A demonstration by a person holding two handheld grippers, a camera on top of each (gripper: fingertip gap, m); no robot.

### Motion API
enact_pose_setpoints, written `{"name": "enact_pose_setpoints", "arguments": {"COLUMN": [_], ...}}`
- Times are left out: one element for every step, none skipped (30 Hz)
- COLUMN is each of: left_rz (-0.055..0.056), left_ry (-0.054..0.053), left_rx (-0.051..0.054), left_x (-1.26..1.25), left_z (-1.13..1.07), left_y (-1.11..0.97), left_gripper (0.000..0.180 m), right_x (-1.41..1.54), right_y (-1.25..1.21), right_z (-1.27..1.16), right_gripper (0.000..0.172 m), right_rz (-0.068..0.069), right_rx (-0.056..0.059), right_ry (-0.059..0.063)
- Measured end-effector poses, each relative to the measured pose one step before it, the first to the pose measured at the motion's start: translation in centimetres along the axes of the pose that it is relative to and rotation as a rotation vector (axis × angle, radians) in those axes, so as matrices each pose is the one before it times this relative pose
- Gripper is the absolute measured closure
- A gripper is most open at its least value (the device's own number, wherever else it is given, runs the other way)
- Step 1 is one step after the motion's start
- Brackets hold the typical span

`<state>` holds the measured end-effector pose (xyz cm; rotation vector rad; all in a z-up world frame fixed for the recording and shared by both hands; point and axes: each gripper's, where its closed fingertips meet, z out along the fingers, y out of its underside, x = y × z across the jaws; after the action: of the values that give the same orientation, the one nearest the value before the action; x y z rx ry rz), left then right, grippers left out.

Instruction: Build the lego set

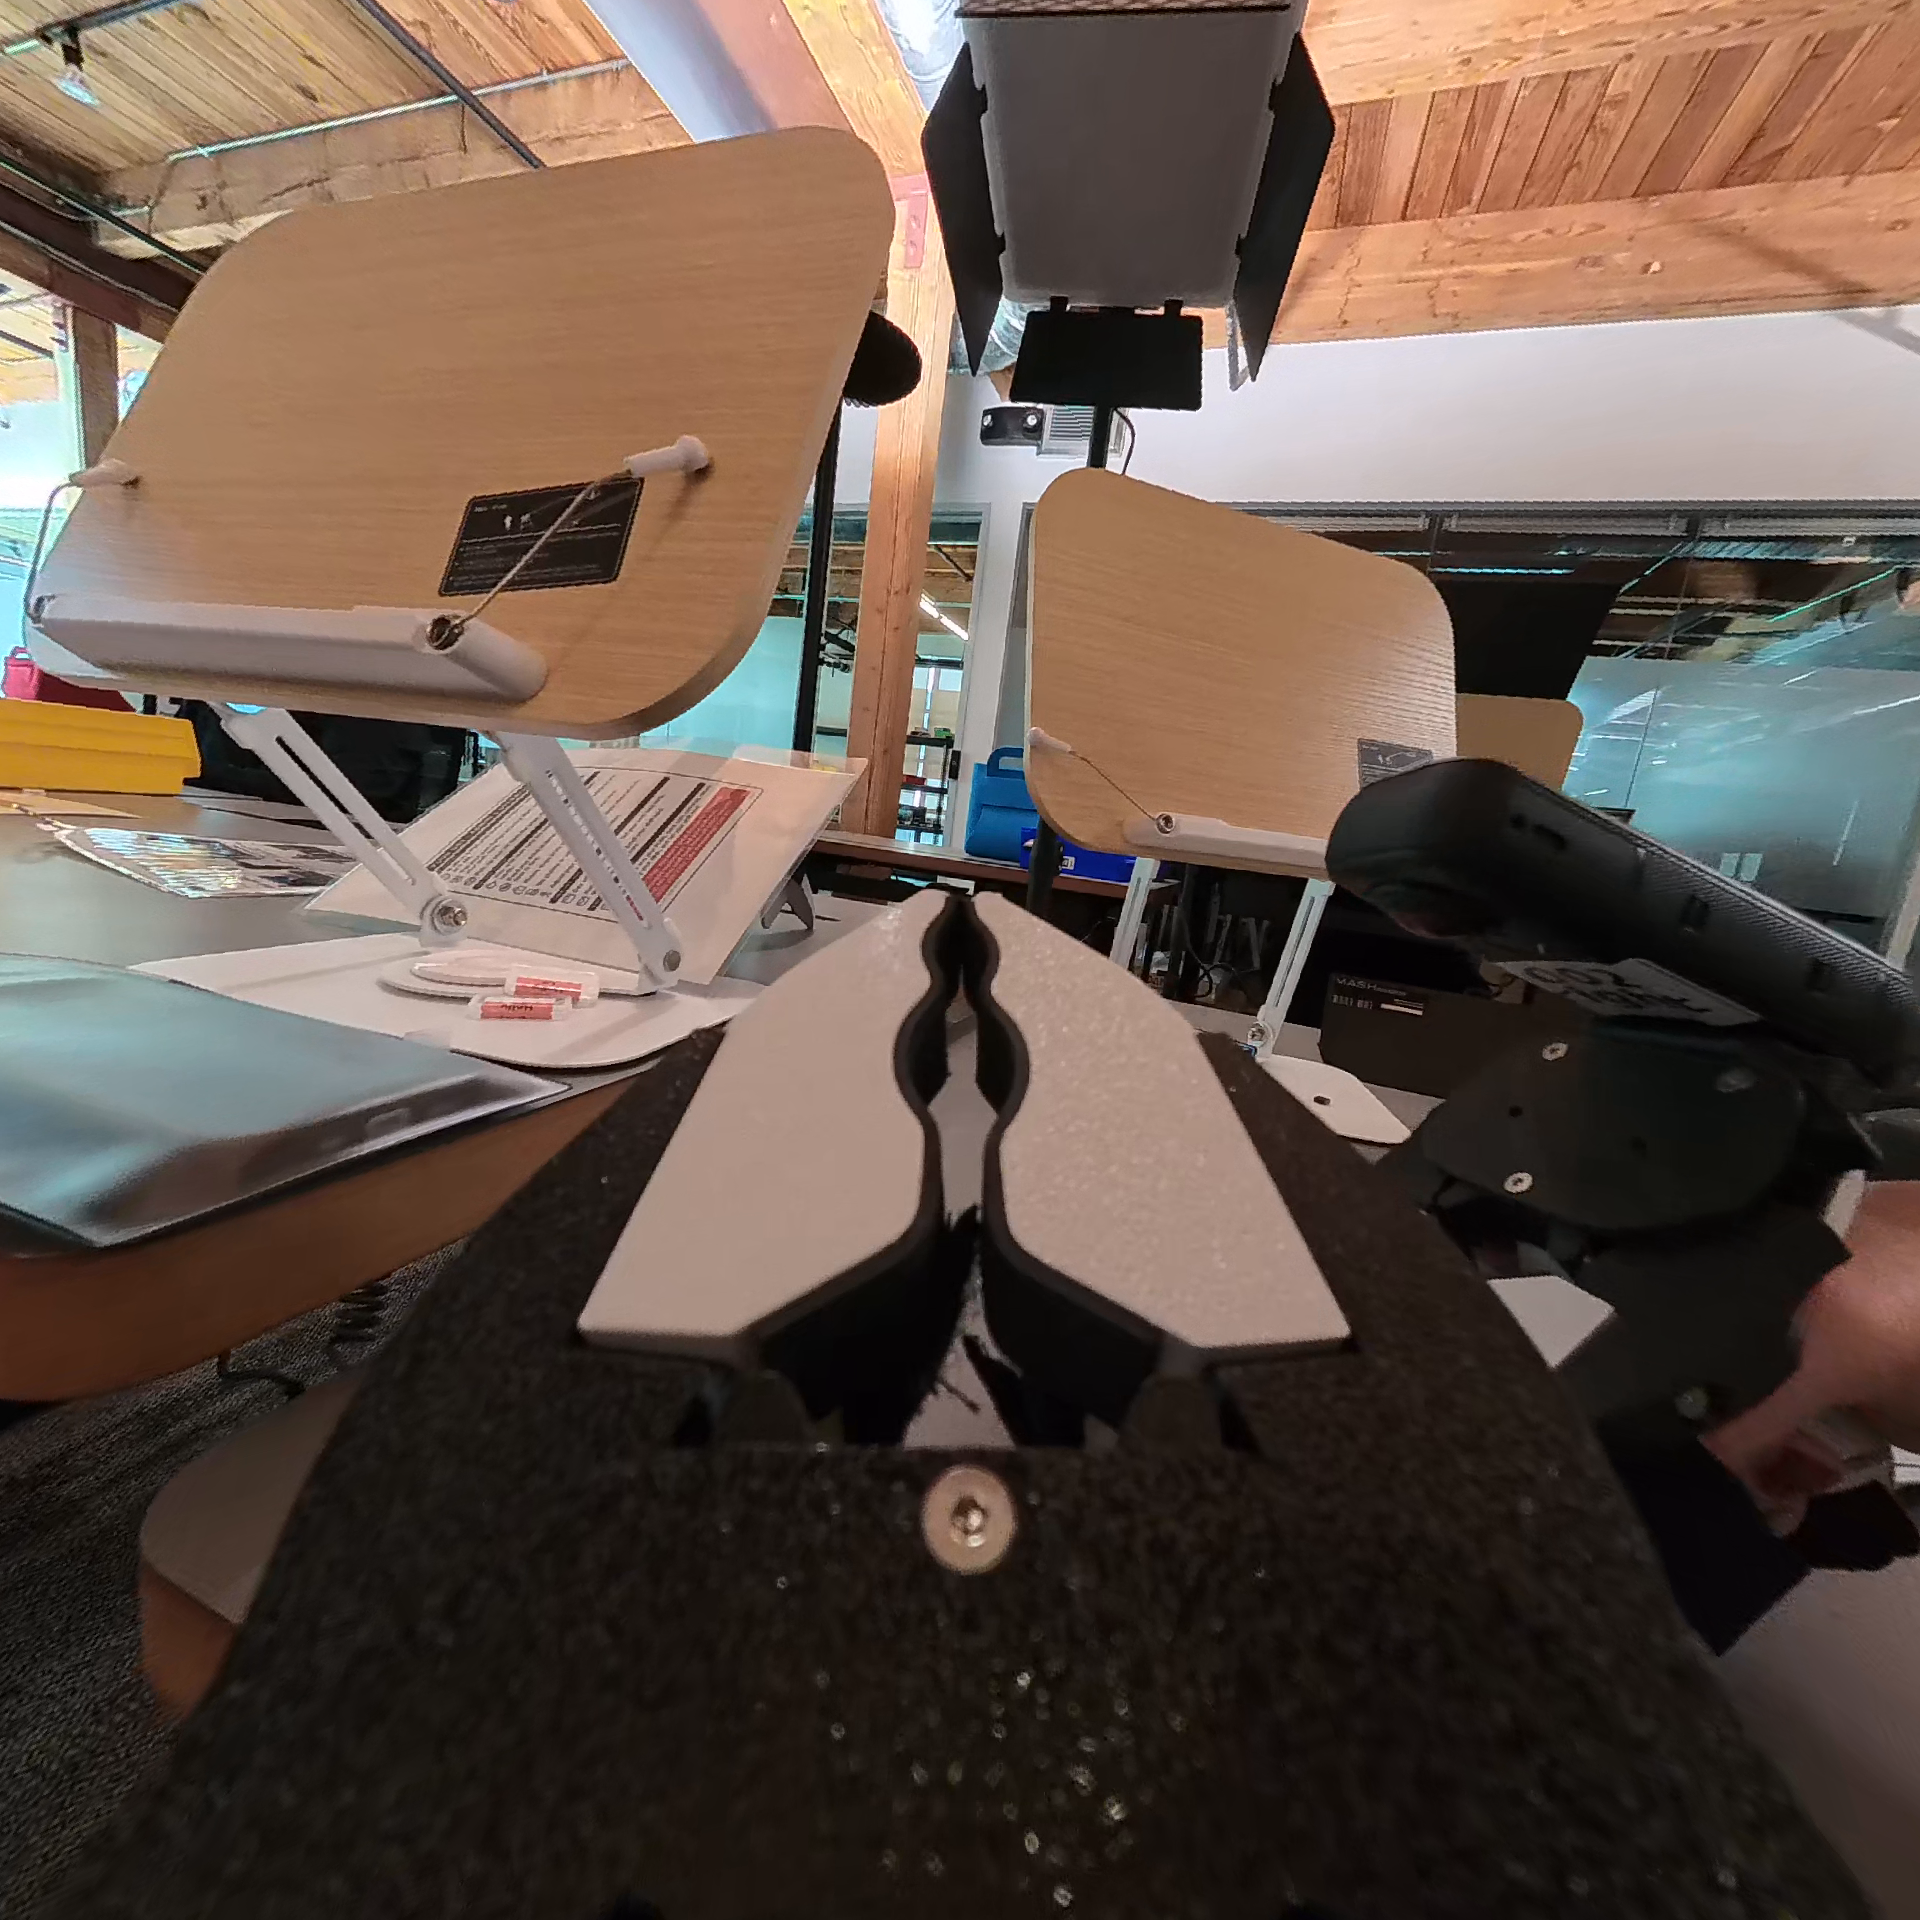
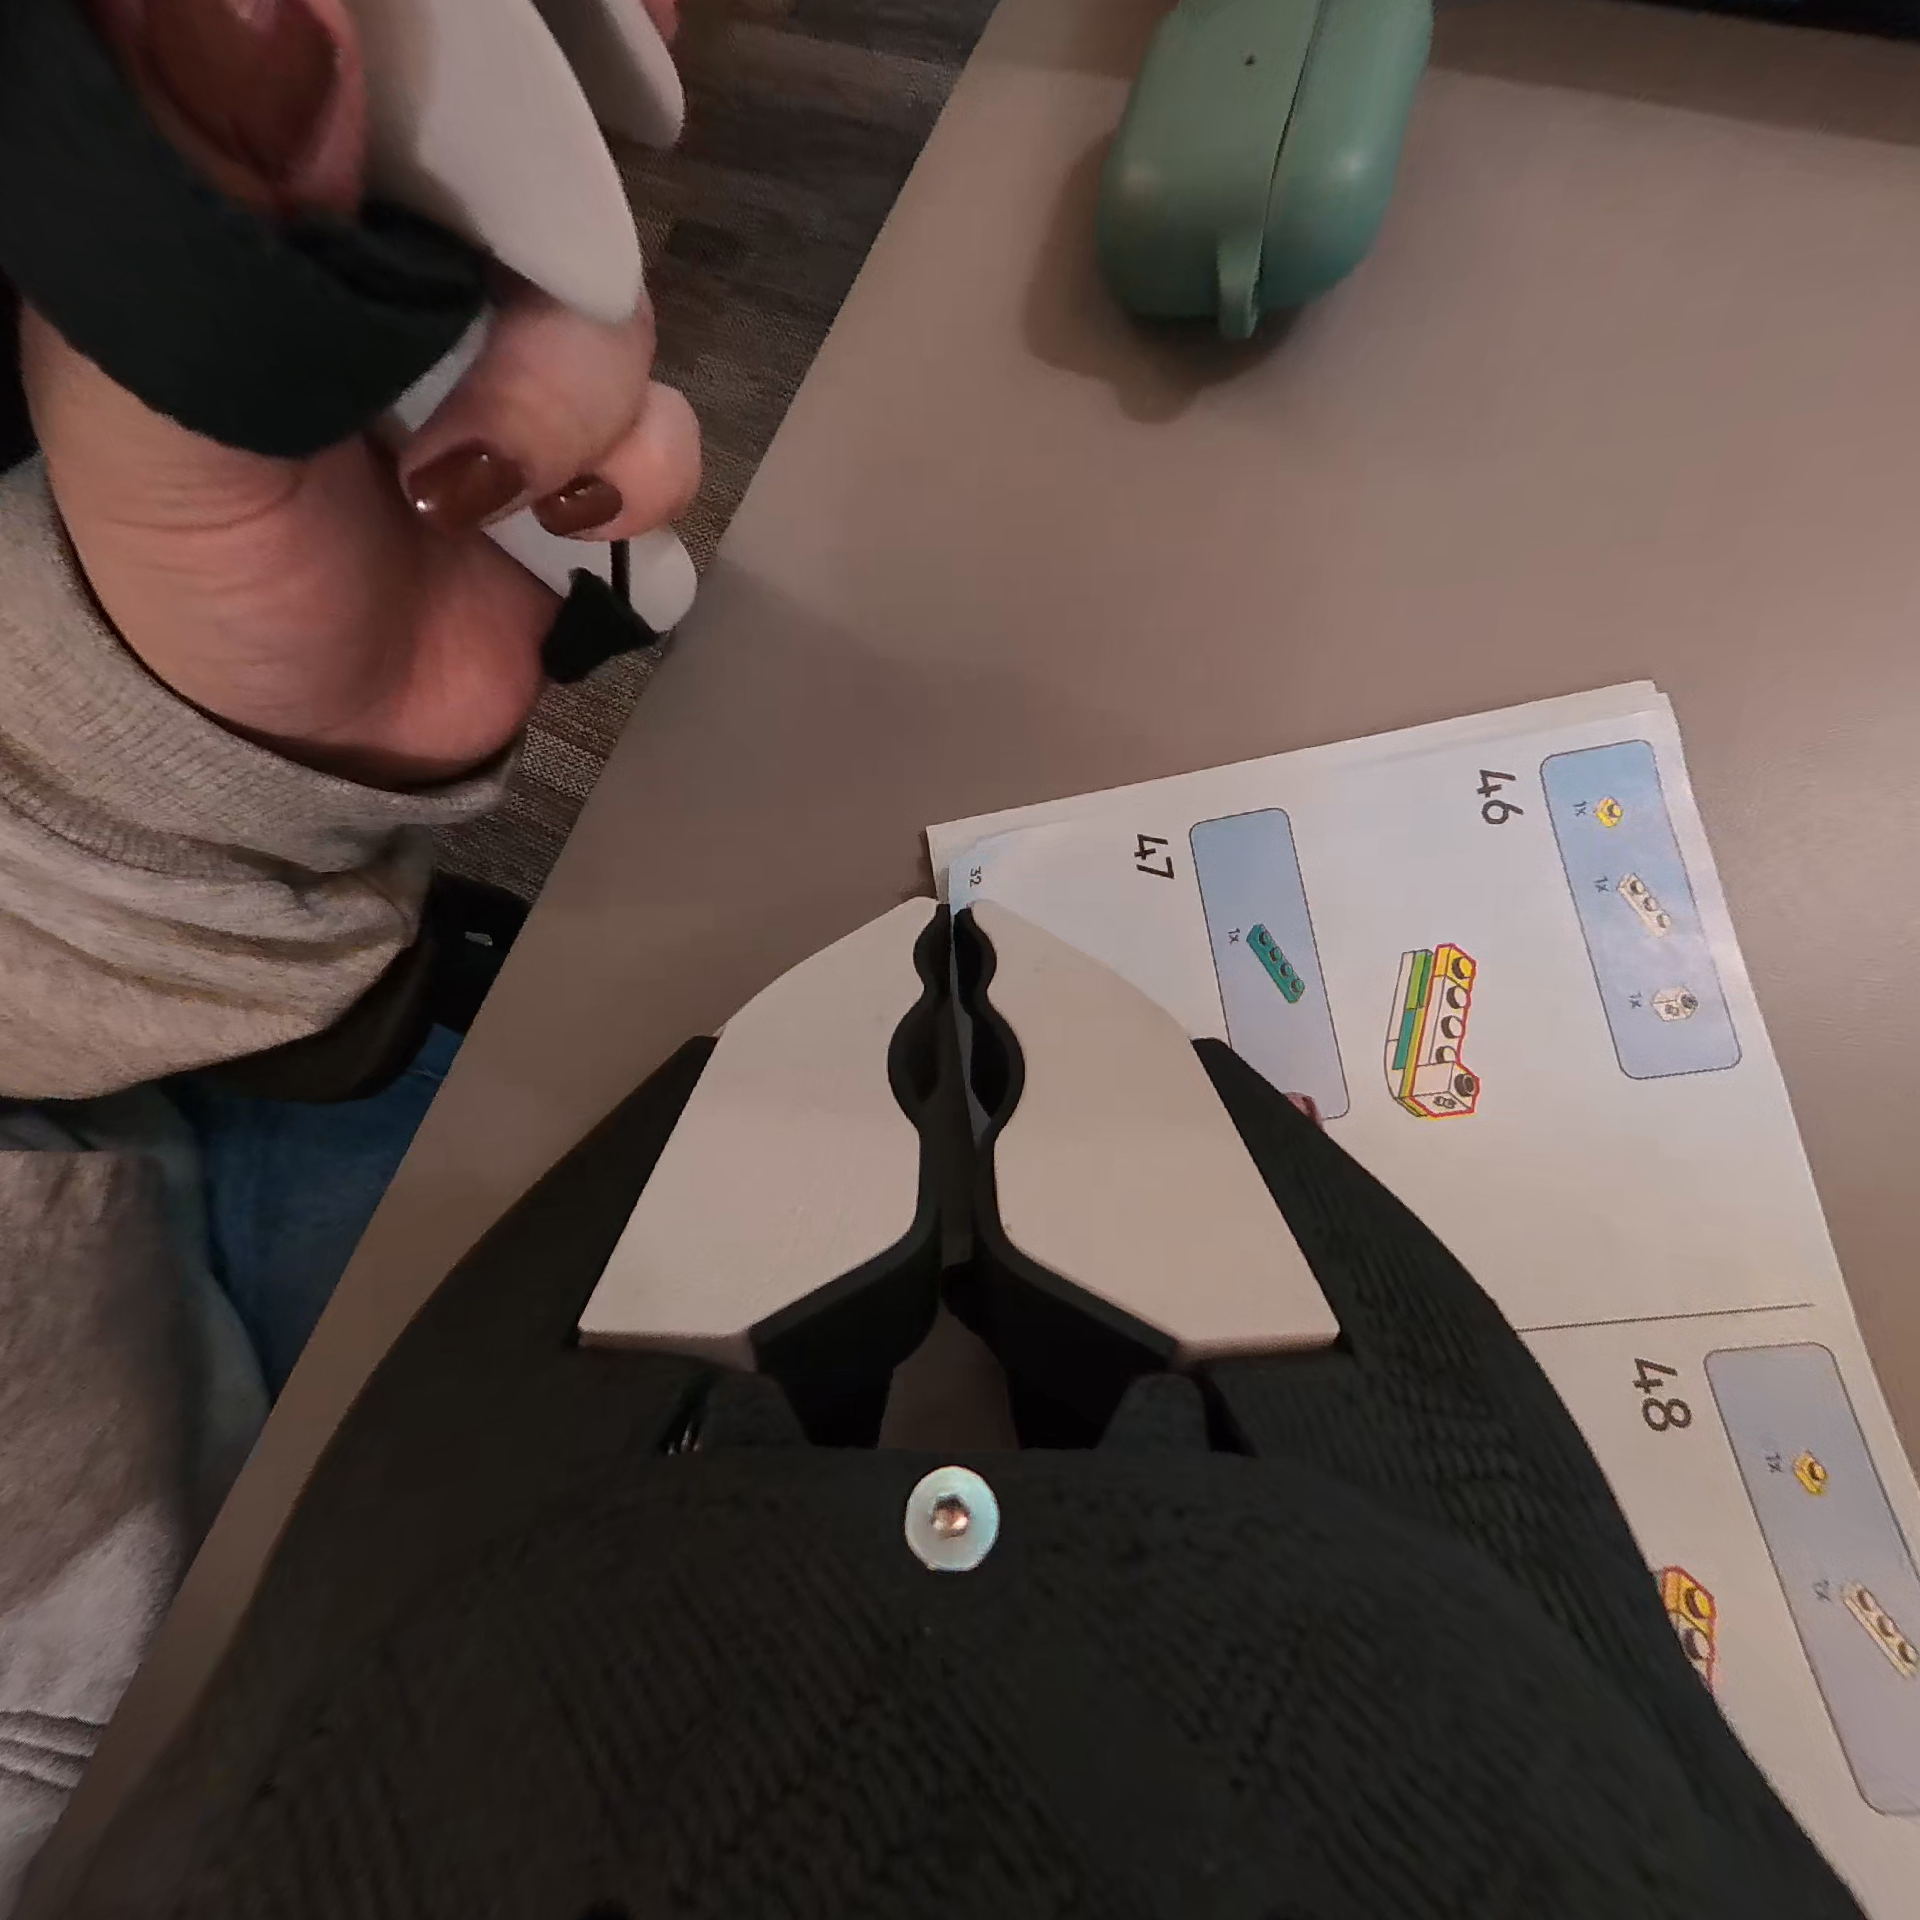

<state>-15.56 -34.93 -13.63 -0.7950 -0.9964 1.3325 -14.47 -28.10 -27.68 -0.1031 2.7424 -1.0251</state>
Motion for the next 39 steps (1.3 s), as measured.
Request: {"name": "enact_pose_setpoints", "arguments": {"left_rz": [-0.0012,-0.0017,-0.0017,-0.0008,-0.0003,-0.0007,-0.0004,-0.0003,-0.0006,-0.0005,-0.0001,0.0003,-0.0002,-0.0002,-0.0003,-0.0004,-0.0007,-0.0006,-0.0007,-0.0008,0.0000,0.0010,0.0006,-0.0002,-0.0001,0.0004,-0.0009,-0.0029,-0.0031,-0.0017,0.0003,0.0015,0.0010,0.0003,-0.0005,-0.0010,-0.0002,-0.0014,-0.0007], "left_ry": [-0.0001,0.0005,-0.0001,-0.0004,-0.0001,0.0009,0.0011,0.0004,0.0009,0.0007,0.0006,0.0009,0.0003,0.0008,0.0004,0.0010,0.0006,-0.0002,-0.0002,0.0005,0.0012,0.0007,0.0009,0.0013,0.0005,0.0000,-0.0003,-0.0001,0.0005,0.0006,0.0001,0.0000,-0.0001,-0.0001,0.0001,0.0019,0.0130,0.0146,0.0084], "left_rx": [0.0002,-0.0004,-0.0006,-0.0005,0.0001,0.0003,-0.0001,-0.0007,-0.0004,-0.0002,-0.0004,-0.0004,0.0002,0.0004,0.0003,0.0003,-0.0008,-0.0011,-0.0004,0.0005,-0.0002,-0.0005,0.0008,0.0021,0.0014,0.0002,0.0003,0.0005,0.0003,-0.0001,0.0000,0.0007,0.0012,0.0009,0.0000,-0.0011,-0.0028,-0.0012,0.0011], "left_x": [-0.012,-0.012,-0.010,-0.021,0.002,0.006,0.017,0.008,0.015,0.023,0.009,0.011,0.004,0.012,0.007,0.017,0.013,0.001,0.002,0.012,0.035,0.023,0.028,0.018,0.007,-0.023,-0.027,-0.022,-0.013,0.010,0.009,0.011,0.002,0.006,0.005,0.023,0.161,0.211,0.134], "left_z": [0.003,0.005,0.012,0.003,0.001,0.012,0.009,0.014,0.003,0.007,0.007,0.006,-0.002,0.003,0.002,0.002,0.013,0.007,-0.003,0.004,-0.003,-0.001,-0.010,-0.013,-0.008,-0.007,-0.005,0.002,-0.008,0.000,-0.010,-0.007,-0.007,-0.012,0.000,0.011,0.007,0.012,-0.012], "left_y": [-0.005,0.016,0.022,0.018,-0.001,-0.002,0.005,0.016,0.018,0.008,0.009,0.009,0.006,-0.005,-0.004,-0.003,0.018,0.031,0.005,-0.007,0.004,-0.001,-0.026,-0.039,-0.027,-0.009,-0.011,-0.001,-0.004,0.000,-0.003,-0.033,-0.031,-0.019,0.000,0.021,0.047,0.015,-0.020], "left_gripper": [0.180,0.180,0.180,0.180,0.180,0.180,0.180,0.180,0.180,0.180,0.180,0.180,0.180,0.180,0.180,0.180,0.180,0.180,0.180,0.180,0.180,0.180,0.180,0.180,0.180,0.180,0.180,0.180,0.180,0.180,0.180,0.180,0.180,0.180,0.180,0.180,0.180,0.180,0.180], "right_x": [0.030,0.042,0.027,0.024,-0.002,0.019,0.029,0.022,0.005,0.024,0.015,0.043,-0.007,-0.116,-0.194,-0.201,-0.232,-0.146,-0.097,-0.109,-0.141,-0.158,-0.066,0.118,0.181,0.144,0.112,0.127,0.107,0.022,-0.018,-0.032,-0.057,-0.039,-0.012,0.033,-0.003,0.005,0.003], "right_y": [0.049,0.030,0.005,0.002,0.002,0.002,0.001,-0.015,-0.017,-0.028,-0.023,-0.009,0.027,0.052,0.053,0.068,-0.004,-0.074,-0.039,-0.003,-0.017,-0.040,-0.084,-0.139,-0.141,-0.177,-0.133,-0.007,0.031,0.054,0.108,-0.016,0.029,-0.034,-0.003,-0.007,0.000,0.010,0.013], "right_z": [-0.006,-0.020,-0.023,-0.019,-0.029,-0.023,-0.010,-0.010,-0.006,-0.009,-0.004,0.013,0.018,0.034,0.039,0.047,0.036,0.021,0.050,0.071,0.067,0.033,0.027,0.023,0.026,0.004,0.031,0.061,0.082,0.088,0.104,0.062,0.047,0.034,0.044,0.043,0.013,0.006,0.006], "right_gripper": [0.172,0.172,0.172,0.172,0.171,0.171,0.172,0.172,0.172,0.172,0.172,0.172,0.172,0.172,0.172,0.172,0.172,0.172,0.172,0.171,0.168,0.164,0.161,0.157,0.155,0.154,0.154,0.155,0.155,0.156,0.157,0.157,0.159,0.161,0.164,0.166,0.166,0.166,0.166], "right_rz": [0.0041,0.0035,0.0033,0.0063,0.0063,0.0051,0.0036,0.0018,-0.0004,-0.0016,-0.0024,-0.0060,-0.0120,-0.0185,-0.0233,-0.0267,-0.0297,-0.0278,-0.0250,-0.0186,-0.0087,0.0019,0.0078,0.0048,-0.0082,-0.0182,-0.0195,-0.0186,-0.0208,-0.0178,-0.0108,-0.0006,0.0047,0.0075,0.0077,0.0089,0.0119,0.0150,0.0149], "right_rx": [0.0010,0.0026,0.0051,0.0057,0.0052,0.0046,0.0036,0.0027,0.0026,0.0035,0.0038,0.0034,0.0003,-0.0028,-0.0038,-0.0061,-0.0035,0.0006,-0.0011,-0.0020,-0.0023,-0.0020,-0.0007,0.0022,0.0038,0.0071,0.0022,-0.0073,-0.0094,-0.0100,-0.0123,-0.0030,-0.0050,0.0004,0.0015,0.0034,0.0033,0.0039,0.0050], "right_ry": [-0.0039,-0.0021,-0.0031,-0.0040,-0.0051,-0.0028,-0.0008,0.0000,0.0014,0.0039,0.0059,0.0104,0.0107,0.0083,0.0081,0.0116,0.0134,0.0183,0.0168,0.0100,0.0003,-0.0076,-0.0053,0.0096,0.0202,0.0225,0.0216,0.0219,0.0177,0.0108,0.0042,-0.0007,-0.0057,-0.0066,-0.0051,-0.0030,-0.0063,-0.0084,-0.0084]}}
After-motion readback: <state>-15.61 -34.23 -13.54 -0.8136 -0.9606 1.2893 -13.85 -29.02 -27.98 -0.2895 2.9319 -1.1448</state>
